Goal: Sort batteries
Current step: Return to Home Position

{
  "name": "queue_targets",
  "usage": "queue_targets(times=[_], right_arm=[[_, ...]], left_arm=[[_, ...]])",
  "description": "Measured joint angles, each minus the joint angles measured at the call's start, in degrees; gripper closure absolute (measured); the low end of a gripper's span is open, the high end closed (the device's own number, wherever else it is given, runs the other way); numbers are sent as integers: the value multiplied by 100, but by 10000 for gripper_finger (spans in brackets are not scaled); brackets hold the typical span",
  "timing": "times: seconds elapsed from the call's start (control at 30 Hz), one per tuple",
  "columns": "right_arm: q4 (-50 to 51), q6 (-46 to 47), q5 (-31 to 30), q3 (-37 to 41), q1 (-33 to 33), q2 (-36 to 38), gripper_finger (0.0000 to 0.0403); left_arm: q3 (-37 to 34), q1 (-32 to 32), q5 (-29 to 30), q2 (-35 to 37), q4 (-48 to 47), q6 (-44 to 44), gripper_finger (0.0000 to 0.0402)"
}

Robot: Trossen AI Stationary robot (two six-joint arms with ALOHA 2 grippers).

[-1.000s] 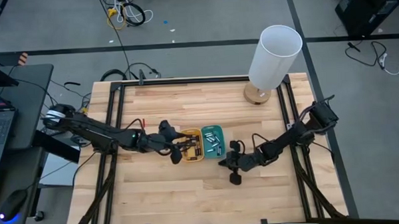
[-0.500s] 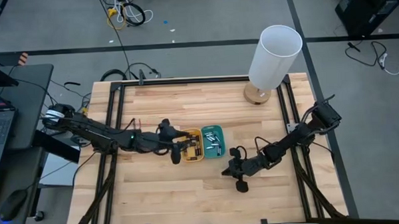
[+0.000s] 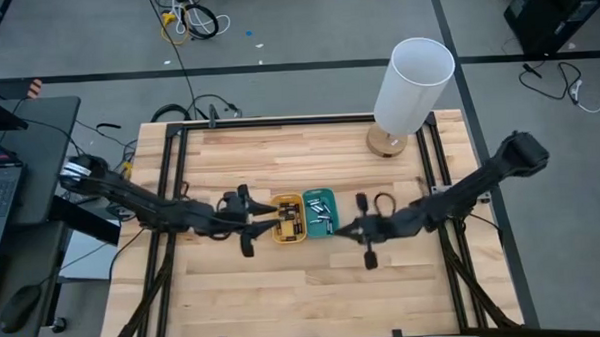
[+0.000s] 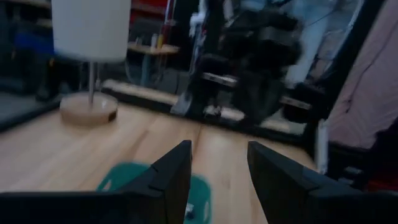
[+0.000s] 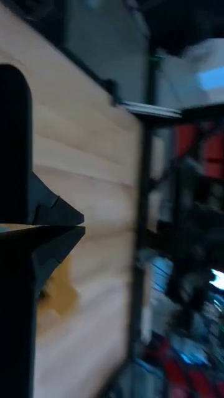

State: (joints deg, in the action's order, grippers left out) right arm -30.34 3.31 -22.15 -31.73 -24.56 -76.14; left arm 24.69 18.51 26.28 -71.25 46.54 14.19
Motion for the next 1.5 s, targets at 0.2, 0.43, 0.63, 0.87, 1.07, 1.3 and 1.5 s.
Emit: queue_targets(times=[0.2, 0.43, 0.63, 0.87, 1.07, 1.3, 1.5], right_arm=[[131, -386, -455, 0, 44, 1187, 402], [782, -697, -540, 0, 22, 2226, 402], [1445, -673, -501, 0, -14, 2971, 402], [2413, -641, -484, 0, -5, 3863, 402], [3037, -657, 121, 0, -6, 4338, 402], [3473, -604, 169, 0, 1, 4717, 402], [2795, -654, 249, 475, 3, 4998, 401]], left_arm=[[4, 345, 129, 1307, -993, -571, 229], [4, 613, 789, 2818, -3036, -570, 229], [4, 606, 545, 2966, -3373, -1000, 229], [2, 138, 366, 2954, -3463, -1258, 229], [-573, -213, 214, 2958, -2629, -1219, 229], [-1223, -239, 316, 3161, -2091, -1075, 229], [-1244, -240, 306, 3772, -2732, -1105, 229]])
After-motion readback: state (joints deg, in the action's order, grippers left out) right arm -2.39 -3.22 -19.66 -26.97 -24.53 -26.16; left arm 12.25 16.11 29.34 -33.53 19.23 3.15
